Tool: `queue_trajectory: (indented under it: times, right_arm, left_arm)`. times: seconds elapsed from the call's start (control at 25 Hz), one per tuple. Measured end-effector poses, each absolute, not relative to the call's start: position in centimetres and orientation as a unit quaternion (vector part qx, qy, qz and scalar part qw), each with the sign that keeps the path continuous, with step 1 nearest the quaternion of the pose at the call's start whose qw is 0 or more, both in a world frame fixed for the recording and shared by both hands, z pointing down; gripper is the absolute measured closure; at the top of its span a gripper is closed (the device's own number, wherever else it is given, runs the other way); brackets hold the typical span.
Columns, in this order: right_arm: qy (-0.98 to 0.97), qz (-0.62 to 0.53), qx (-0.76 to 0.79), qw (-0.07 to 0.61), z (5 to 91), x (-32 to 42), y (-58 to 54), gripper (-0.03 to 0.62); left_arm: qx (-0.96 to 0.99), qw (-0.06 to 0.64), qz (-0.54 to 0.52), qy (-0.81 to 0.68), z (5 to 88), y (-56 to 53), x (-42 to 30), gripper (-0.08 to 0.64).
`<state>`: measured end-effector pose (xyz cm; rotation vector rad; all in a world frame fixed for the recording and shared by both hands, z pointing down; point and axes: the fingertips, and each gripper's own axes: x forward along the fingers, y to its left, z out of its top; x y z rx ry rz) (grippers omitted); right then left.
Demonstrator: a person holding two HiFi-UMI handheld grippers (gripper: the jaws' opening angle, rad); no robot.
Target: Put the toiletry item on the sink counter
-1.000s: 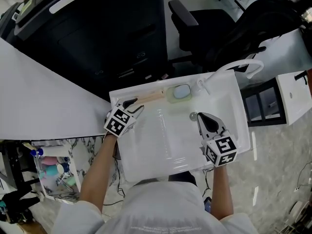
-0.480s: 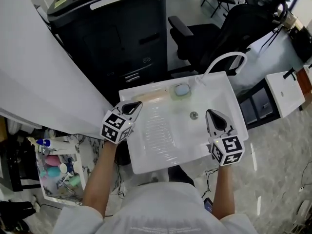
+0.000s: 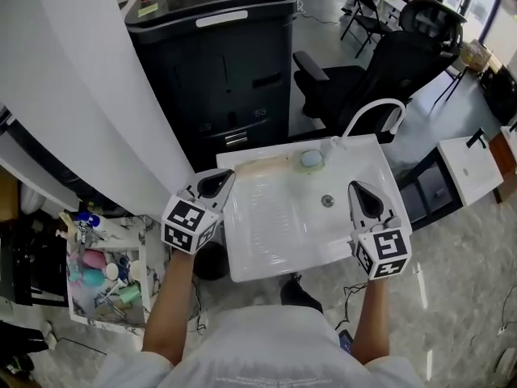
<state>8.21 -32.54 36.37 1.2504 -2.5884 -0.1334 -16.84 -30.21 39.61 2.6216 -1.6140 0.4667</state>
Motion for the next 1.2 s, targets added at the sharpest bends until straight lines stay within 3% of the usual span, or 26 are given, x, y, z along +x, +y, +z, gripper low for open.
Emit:
queue_trajectory:
  times: [0.52,1.2]
  right_arm:
    - [-0.902,-0.075,0.407,0.119,33.2,7.3,-30.0,0.597]
    - [-0.901,-0.075,0.404,0.139,33.9,8.0,-29.3,0.597]
  left_arm:
    - [0.84,-0.038,0.119,-0.528,33.9,-26.2,-14.9,0.549]
    - [0.845,-0.032,0.116,-0.521,34.3,-25.6,-13.7,0.549]
